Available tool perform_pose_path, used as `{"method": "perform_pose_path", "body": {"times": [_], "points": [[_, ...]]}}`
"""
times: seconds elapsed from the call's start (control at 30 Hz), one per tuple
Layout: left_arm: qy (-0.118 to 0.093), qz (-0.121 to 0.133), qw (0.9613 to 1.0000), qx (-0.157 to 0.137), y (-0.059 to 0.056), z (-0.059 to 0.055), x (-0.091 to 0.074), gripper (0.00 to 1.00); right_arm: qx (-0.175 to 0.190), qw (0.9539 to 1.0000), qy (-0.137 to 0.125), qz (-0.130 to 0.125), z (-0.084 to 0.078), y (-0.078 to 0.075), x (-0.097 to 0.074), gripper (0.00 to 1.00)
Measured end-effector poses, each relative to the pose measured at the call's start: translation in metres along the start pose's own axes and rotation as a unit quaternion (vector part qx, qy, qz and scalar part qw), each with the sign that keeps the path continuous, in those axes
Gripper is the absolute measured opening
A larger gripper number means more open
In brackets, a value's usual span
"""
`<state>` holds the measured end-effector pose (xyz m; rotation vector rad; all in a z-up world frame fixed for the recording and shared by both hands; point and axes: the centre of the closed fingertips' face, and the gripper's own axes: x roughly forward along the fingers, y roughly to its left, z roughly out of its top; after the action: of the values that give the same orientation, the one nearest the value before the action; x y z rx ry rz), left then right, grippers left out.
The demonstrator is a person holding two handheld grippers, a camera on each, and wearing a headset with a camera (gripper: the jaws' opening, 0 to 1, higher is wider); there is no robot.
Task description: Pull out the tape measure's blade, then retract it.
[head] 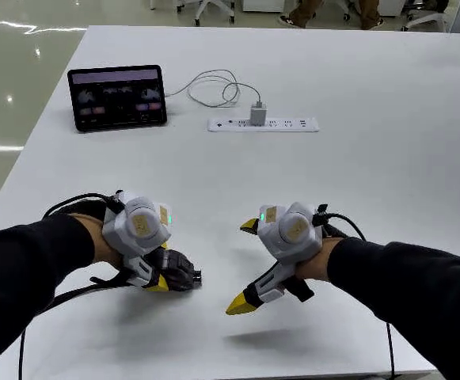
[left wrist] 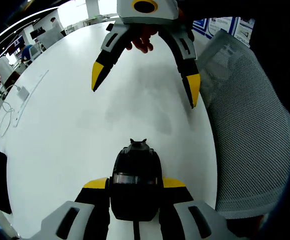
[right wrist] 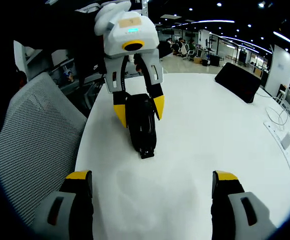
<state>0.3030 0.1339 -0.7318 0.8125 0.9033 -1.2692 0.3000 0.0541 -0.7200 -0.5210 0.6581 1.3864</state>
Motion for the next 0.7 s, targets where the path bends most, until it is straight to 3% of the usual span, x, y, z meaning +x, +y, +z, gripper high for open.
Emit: {"method": "perform_pose_path", "body": {"times": [0.2,0.3,0.47,0.7], "points": [[0.007,-0.011,0.9999,0.010,-0.001,-0.001,0.001,0.34,-0.019,0.9998,-0.001,0.007,0.004,0.004,0.013,0.93],[0.013,-0.014,0.9997,0.015,-0.002,-0.001,0.001,0.33,-0.031,0.9995,-0.003,0.011,0.005,0.003,0.019,0.85],[-0.012,-0.014,0.9998,-0.002,-0.001,-0.001,0.000,0.34,-0.023,0.9995,-0.005,0.021,0.009,0.003,0.027,0.82],[-0.009,-0.013,0.9999,0.001,-0.002,0.000,0.001,0.34,-0.037,0.9987,-0.006,0.035,0.013,0.010,0.039,0.75]]}}
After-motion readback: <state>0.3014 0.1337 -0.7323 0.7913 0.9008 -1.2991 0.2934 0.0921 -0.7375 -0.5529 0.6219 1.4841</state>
